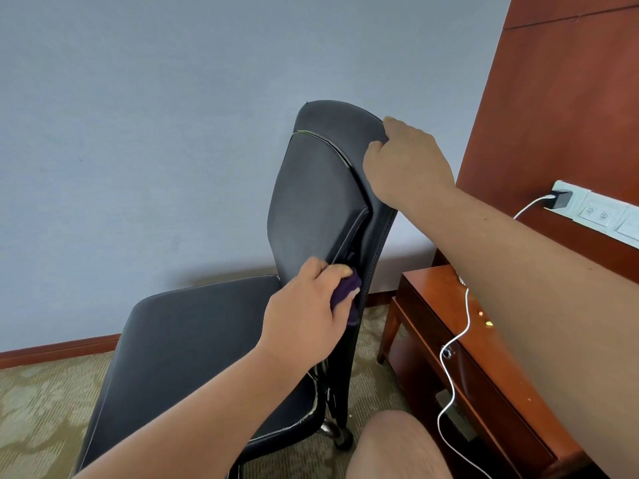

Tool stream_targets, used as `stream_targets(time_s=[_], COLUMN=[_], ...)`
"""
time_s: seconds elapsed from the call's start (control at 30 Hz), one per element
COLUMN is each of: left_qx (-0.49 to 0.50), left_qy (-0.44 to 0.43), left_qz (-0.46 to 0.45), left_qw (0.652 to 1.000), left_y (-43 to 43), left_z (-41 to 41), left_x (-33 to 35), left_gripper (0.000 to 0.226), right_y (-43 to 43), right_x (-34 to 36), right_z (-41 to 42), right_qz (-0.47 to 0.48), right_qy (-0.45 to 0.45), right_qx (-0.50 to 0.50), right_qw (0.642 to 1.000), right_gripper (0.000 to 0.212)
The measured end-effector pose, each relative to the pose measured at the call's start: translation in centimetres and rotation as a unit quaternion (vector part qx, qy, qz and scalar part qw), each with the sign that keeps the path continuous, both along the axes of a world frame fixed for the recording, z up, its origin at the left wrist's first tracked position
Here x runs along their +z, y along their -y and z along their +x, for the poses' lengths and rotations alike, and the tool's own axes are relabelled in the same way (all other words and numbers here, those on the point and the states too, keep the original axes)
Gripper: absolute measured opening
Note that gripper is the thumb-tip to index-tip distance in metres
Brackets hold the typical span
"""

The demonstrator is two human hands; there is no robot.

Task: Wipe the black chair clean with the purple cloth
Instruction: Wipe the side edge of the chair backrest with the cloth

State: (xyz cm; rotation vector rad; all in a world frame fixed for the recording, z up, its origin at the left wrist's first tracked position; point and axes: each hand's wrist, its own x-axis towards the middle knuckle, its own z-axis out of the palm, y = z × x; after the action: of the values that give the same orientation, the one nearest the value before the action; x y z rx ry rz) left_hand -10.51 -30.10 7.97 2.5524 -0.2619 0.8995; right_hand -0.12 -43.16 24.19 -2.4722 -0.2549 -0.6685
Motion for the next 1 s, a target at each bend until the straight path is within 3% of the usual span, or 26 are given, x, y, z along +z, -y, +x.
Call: stream_targets(time_s=[0.1, 0.2, 0.43, 0.67, 0.8, 1.0], left_qx=[0.004, -0.008, -0.003, -0.018, -0.026, -0.008], left_qy=[0.029, 0.03, -0.005, 0.085, 0.083, 0.065], left_qz=[-0.044, -0.032, 0.134, -0.008, 0.018, 0.072], left_qw=[0.999, 0.999, 0.991, 0.996, 0.996, 0.995], left_y=[0.9, 1.2, -0.9, -0.9, -0.2, -1.4], left_z=[0.5, 0.7, 0.3, 1.0, 1.7, 1.4], left_x=[1.2, 0.6, -3.0, 1.0, 2.2, -0.7], left_gripper=[0.027, 0.026, 0.029, 0.026, 0.028, 0.031], right_y=[0.0, 0.2, 0.0, 0.1, 0.2, 0.3], right_x=[0.0, -0.1, -0.1, 0.0, 0.0, -0.1], right_z=[0.1, 0.1, 0.1, 0.0, -0.1, -0.2], right_qz=[0.001, 0.003, 0.006, 0.006, 0.008, 0.012], right_qy=[0.004, 0.002, 0.005, 0.004, 0.0, -0.004], right_qx=[0.003, 0.003, 0.003, 0.001, 0.008, 0.012], right_qw=[1.0, 1.0, 1.0, 1.0, 1.0, 1.0], right_gripper=[0.012, 0.011, 0.023, 0.019, 0.008, 0.012])
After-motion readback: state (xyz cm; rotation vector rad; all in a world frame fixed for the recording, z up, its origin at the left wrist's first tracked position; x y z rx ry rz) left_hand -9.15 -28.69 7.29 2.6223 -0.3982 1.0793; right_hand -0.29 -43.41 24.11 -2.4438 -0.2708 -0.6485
